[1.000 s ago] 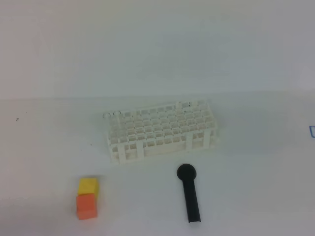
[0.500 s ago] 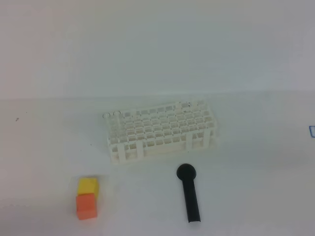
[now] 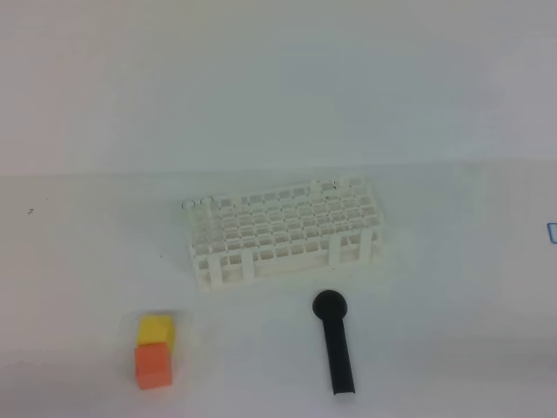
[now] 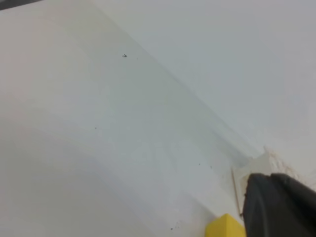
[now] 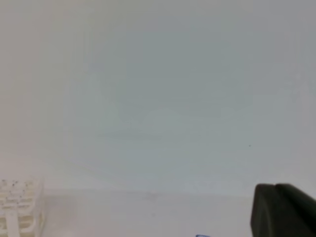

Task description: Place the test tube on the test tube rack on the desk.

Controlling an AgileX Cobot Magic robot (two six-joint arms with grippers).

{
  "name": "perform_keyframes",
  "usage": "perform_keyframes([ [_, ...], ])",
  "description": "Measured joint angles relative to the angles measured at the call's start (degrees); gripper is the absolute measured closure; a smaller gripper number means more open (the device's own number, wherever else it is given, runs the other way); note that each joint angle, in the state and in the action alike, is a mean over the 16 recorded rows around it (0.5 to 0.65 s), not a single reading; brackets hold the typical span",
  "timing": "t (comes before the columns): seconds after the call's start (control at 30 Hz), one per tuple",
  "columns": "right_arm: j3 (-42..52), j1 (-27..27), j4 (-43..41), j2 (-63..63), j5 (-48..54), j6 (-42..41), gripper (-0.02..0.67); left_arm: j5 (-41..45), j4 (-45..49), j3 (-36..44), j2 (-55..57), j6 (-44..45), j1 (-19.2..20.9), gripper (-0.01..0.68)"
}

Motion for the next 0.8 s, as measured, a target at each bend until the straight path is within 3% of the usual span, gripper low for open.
perform_keyframes([
  [0.2,1.8,0.0,-9.5,-1.2,1.0,11.5,0.65,-0.3,0.5,0.0,0.0,0.2,1.1,0.674],
  [0.47,2.8,0.0,-28.6,-1.3,9.0,31.7,0.65,-0.2,4.4,-0.1,-1.3,2.5,2.9,0.674],
  [0.8,2.8,0.0,-38.1,-1.3,20.2,42.8,0.65,3.8,-3.4,-0.1,-4.2,22.6,2.5,0.674],
])
